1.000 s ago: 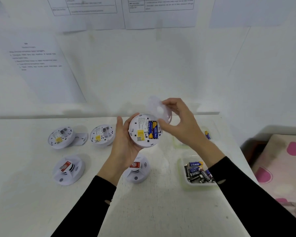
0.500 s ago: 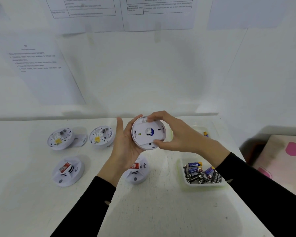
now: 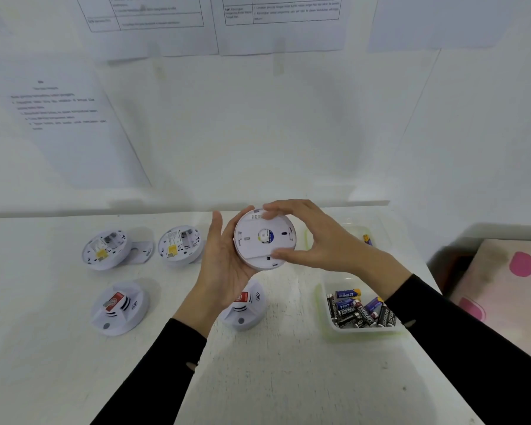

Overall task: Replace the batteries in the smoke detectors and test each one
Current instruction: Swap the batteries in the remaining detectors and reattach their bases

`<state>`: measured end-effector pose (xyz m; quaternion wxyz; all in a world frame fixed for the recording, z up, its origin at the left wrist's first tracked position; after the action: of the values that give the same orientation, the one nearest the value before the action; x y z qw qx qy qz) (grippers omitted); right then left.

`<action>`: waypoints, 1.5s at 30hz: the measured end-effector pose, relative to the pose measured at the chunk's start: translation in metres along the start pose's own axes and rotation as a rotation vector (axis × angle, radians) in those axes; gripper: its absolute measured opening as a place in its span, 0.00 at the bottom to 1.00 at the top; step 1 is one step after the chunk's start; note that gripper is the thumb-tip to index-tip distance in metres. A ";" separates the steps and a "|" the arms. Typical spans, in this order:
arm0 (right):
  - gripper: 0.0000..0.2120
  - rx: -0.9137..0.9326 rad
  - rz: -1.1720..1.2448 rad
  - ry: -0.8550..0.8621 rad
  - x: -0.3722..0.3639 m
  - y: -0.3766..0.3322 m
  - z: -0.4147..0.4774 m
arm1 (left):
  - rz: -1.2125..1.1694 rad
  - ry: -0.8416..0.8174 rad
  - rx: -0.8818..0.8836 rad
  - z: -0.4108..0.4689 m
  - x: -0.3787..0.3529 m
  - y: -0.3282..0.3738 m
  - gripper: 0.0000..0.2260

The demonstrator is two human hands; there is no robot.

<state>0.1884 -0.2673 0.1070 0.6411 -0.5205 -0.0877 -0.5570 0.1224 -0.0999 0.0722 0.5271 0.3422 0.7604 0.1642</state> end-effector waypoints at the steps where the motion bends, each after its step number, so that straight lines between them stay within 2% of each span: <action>1: 0.30 -0.004 0.005 -0.003 0.000 0.002 0.000 | 0.009 -0.013 0.000 0.000 0.000 0.000 0.29; 3: 0.24 0.030 -0.037 -0.013 -0.002 0.005 0.001 | 0.042 -0.066 -0.016 -0.001 0.000 0.003 0.25; 5: 0.18 0.079 -0.107 -0.009 -0.005 0.007 0.000 | 0.090 -0.135 -0.046 -0.001 0.003 0.003 0.33; 7: 0.15 0.046 -0.084 0.015 -0.005 0.006 -0.001 | 0.145 -0.197 -0.057 -0.001 0.006 0.001 0.39; 11: 0.10 -0.128 0.178 0.022 -0.007 0.004 -0.004 | 0.155 -0.234 -0.073 -0.001 0.010 -0.003 0.41; 15: 0.10 -0.207 0.419 0.118 -0.025 0.001 -0.011 | 0.164 -0.167 -0.102 0.001 0.009 -0.003 0.43; 18: 0.12 -0.205 0.435 0.179 -0.035 -0.005 -0.014 | 0.160 -0.161 -0.103 -0.001 0.007 -0.005 0.40; 23: 0.23 -0.163 0.374 0.207 -0.045 -0.006 -0.017 | 0.163 -0.098 -0.114 -0.003 0.006 -0.009 0.29; 29: 0.37 -0.260 0.437 0.259 -0.043 -0.002 -0.022 | 0.174 -0.094 -0.119 -0.004 0.005 -0.012 0.26; 36: 0.39 -0.291 0.387 0.291 -0.038 -0.001 -0.021 | 0.187 -0.085 -0.118 -0.003 0.004 -0.012 0.26; 45: 0.39 -0.355 0.465 0.390 -0.037 0.000 -0.020 | 0.259 -0.016 -0.154 -0.002 -0.001 -0.018 0.21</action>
<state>0.1659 -0.2602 0.0724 0.6549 -0.5139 0.2555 -0.4918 0.1143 -0.1133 0.0629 0.5322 0.3971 0.6909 0.2858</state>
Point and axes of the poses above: each hand's wrist, its own z-axis towards the middle knuckle, its own x-axis out of the back of the hand, y = z × x, the point moved 2 cm from there along z, towards the middle knuckle, and after that the axes turned 11 degrees about x, right-handed, at the moved point
